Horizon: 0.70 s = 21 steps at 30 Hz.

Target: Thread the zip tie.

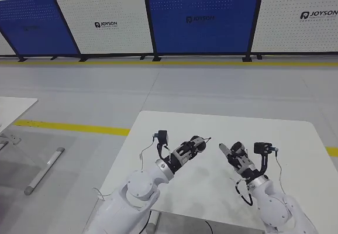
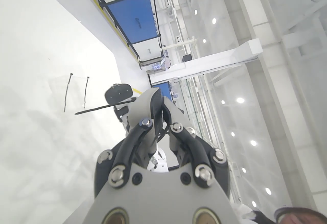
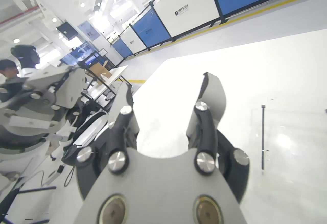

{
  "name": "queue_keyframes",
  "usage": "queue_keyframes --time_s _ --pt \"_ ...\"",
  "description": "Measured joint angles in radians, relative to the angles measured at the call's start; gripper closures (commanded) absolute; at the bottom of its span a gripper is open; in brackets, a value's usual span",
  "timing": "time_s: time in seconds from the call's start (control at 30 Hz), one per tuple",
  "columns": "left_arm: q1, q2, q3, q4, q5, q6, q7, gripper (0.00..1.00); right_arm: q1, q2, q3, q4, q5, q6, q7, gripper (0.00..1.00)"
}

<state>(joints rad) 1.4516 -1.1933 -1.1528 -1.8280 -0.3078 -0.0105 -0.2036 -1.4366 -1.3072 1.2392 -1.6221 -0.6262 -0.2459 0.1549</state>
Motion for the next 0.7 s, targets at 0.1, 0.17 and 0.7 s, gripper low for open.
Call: queue_keyframes --time_s 0.1,0.17,0.7 --pt "0.009 0.002 -0.026 0.003 -0.017 0.003 0.006 1.00 -0.032 0.004 0.046 -0.020 0.052 -0.023 -0.044 0.00" --pt "0.013 0.003 -0.039 0.009 -0.026 0.006 0.014 1.00 -0.050 0.005 0.077 -0.025 0.099 -0.030 -0.075 0.00" --pt "0.011 -0.002 -0.044 0.032 -0.067 0.018 0.041 1.00 -0.087 0.008 0.152 -0.034 0.223 -0.047 -0.136 0.00"
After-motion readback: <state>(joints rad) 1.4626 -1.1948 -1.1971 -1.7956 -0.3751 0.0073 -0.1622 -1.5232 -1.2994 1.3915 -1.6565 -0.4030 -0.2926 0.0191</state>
